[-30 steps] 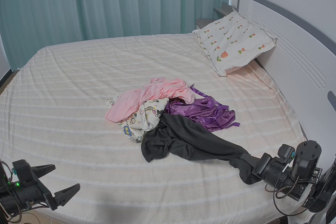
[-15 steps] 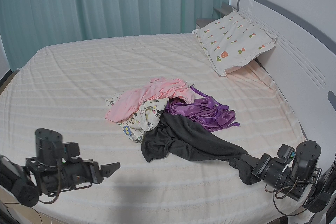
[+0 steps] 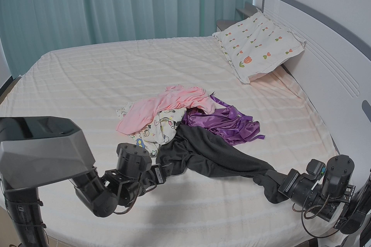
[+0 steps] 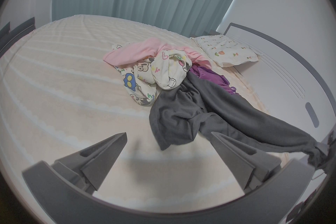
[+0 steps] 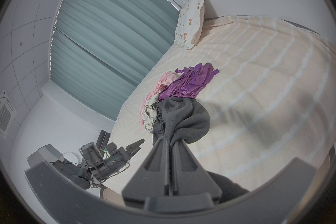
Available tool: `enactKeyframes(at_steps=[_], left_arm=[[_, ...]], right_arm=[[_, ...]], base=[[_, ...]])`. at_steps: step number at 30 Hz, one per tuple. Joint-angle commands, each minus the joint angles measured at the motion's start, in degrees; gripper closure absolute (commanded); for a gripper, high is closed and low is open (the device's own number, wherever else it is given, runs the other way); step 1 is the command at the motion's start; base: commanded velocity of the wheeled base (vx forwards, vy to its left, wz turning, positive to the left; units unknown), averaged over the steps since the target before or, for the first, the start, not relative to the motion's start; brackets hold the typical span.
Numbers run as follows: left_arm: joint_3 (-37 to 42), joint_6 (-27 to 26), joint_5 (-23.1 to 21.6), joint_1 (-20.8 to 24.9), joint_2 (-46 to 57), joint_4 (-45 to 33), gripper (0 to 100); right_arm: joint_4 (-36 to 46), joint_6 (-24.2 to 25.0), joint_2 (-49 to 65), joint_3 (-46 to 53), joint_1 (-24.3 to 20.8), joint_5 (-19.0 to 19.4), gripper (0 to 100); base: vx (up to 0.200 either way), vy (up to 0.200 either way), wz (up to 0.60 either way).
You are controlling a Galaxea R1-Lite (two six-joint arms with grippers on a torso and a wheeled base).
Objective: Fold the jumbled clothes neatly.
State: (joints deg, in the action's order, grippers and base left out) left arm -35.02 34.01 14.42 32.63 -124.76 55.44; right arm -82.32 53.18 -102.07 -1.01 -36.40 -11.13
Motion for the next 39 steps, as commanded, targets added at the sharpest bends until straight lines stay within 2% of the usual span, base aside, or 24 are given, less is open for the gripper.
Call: enactKeyframes(at_steps=[1,7,27,28,31,32,33,34,36,39], left_arm=[[-4.6,1.2,1.4,0.9,-7.1,0.5,0],[-11.6,1.4,4.9,0.8,-13.0,0.5,0],[-22.9,1.7,5.6,-0.2,-20.8,0.2,0],[-22.8,1.8,5.7,-0.3,-20.8,0.2,100],[-22.5,3.2,6.2,-0.4,-20.5,0.3,100],[-21.2,6.4,7.0,-0.3,-19.6,0.3,100],[-21.1,6.6,7.0,-0.3,-19.5,0.3,100],[-18.4,8.6,7.1,-0.1,-17.0,0.2,100],[-17.2,9.0,7.1,0.0,-16.1,0.3,100],[-11.6,11.6,7.1,0.1,-9.3,0.5,100]], right_arm=[[0.0,0.0,-0.1,0.9,0.0,0.0,100],[0.0,0.0,-0.1,0.9,0.0,0.1,100],[-0.3,0.1,-1.5,0.9,0.2,0.0,100],[-0.4,0.0,-1.5,0.9,0.3,-0.1,100],[-0.4,0.0,-1.5,0.9,0.4,0.0,100],[-0.4,0.1,-1.5,0.9,0.5,0.0,100],[-0.4,0.1,-1.5,0.9,0.5,0.0,100],[-0.6,0.1,-1.4,0.9,0.5,0.0,100],[-0.6,0.1,-1.3,0.9,0.5,0.0,100],[-0.8,0.9,-1.2,0.9,0.5,0.2,100]], base=[[0.000,0.000,0.00],[0.000,0.000,0.00],[0.000,0.000,0.00],[0.000,0.000,0.00],[0.000,0.000,0.00],[0.000,0.000,0.00],[0.000,0.000,0.00],[0.000,0.000,0.00],[0.000,0.000,0.00],[0.000,0.000,0.00]])
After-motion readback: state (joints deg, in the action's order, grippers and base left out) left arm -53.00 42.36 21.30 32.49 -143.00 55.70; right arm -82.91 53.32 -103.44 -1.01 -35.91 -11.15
